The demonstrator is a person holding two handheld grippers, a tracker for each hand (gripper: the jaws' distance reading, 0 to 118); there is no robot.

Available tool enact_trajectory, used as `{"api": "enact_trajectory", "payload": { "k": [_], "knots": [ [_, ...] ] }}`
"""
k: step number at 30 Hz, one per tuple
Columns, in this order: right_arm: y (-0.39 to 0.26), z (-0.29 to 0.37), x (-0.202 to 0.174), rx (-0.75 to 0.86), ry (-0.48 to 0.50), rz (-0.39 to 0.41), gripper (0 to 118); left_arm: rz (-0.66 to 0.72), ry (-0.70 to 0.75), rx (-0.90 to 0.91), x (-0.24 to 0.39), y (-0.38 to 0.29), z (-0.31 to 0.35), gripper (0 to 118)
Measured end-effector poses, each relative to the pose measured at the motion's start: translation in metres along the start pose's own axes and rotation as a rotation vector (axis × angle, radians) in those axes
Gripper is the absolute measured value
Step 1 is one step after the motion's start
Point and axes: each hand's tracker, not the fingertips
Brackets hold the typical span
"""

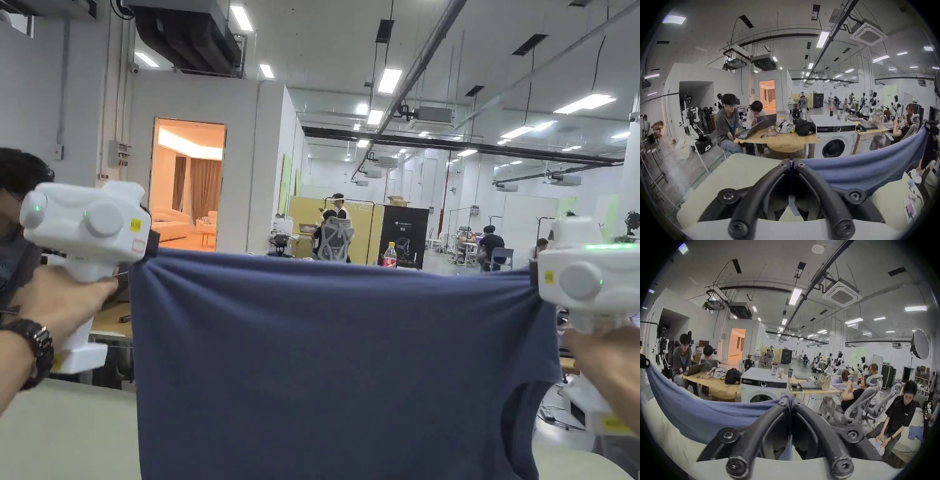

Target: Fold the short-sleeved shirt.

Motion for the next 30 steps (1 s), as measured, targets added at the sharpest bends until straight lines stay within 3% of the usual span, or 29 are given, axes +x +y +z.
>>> {"api": "enact_trajectory", "payload": {
  "k": [9,21,30],
  "knots": [
    [-0.100,0.046,0.006,-0.117,0.016,0.053,0,-0.011,-0.033,-0.115,0.001,-0.123,0.038,0],
    [-0.224,0.163,0.021,-0.285,0.043,0.036,0,0.021,-0.092,-0.228,0.001,-0.270,0.134,0],
    [-0.324,0.241,0.017,-0.480,0.107,0.118,0,0.033,-0.133,-0.334,-0.011,-0.361,0.191,0]
  ]
}}
